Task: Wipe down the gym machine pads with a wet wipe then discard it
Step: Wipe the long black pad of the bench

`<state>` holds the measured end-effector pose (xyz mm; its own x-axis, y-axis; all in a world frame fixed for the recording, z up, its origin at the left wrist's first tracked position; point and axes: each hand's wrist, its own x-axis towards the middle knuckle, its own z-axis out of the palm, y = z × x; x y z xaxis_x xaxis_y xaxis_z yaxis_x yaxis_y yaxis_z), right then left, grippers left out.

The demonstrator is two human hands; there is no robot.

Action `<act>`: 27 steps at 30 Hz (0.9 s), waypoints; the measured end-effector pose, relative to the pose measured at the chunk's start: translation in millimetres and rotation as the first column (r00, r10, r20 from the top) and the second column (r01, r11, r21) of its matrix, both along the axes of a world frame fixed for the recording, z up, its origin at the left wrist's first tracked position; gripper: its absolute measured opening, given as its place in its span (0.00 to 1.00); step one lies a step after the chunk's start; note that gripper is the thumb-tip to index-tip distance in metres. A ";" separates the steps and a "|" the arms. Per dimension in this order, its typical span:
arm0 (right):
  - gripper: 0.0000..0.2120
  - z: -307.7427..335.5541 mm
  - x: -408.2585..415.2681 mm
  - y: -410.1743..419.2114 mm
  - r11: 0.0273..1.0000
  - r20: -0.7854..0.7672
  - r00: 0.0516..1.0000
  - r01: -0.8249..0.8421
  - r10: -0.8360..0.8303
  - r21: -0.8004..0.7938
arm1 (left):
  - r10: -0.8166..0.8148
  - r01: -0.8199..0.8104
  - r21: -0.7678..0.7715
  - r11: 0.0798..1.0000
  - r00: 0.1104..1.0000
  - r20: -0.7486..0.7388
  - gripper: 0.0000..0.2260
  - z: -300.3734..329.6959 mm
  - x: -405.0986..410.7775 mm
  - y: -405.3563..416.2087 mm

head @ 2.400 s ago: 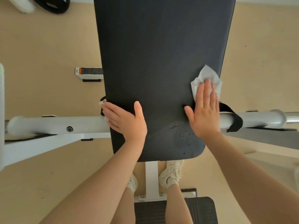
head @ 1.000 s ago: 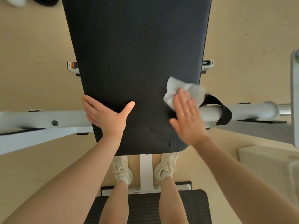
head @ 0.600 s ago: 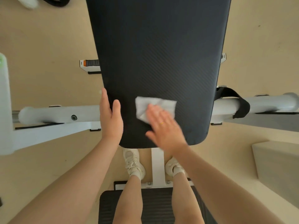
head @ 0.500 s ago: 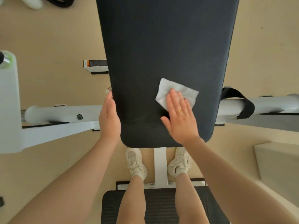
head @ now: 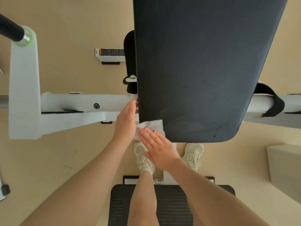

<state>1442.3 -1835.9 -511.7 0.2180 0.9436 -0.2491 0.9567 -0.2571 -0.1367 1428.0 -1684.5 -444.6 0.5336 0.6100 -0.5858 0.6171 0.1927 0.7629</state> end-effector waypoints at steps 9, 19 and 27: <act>0.32 33.6 109.2 -9.1 0.782 0.066 0.790 0.584 -0.609 0.220 | -0.059 0.057 0.099 0.993 0.998 0.018 0.19 3.7 8.0 -21.7; 0.34 -11.6 5.3 -21.0 0.990 0.056 0.990 0.127 -0.130 0.054 | -0.055 0.046 0.242 0.969 0.998 0.033 0.25 -13.6 10.5 -32.5; 0.33 18.4 123.8 -86.1 0.816 0.110 0.811 0.557 -0.574 0.152 | -0.261 0.394 0.706 0.589 0.919 -0.295 0.32 -6.2 27.7 -65.9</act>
<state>1566.2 -1922.0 -493.3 0.7468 0.6606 -0.0772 0.6570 -0.7508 -0.0685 1455.7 -1750.5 -450.8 0.7371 0.6677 -0.1040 0.6347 -0.6314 0.4455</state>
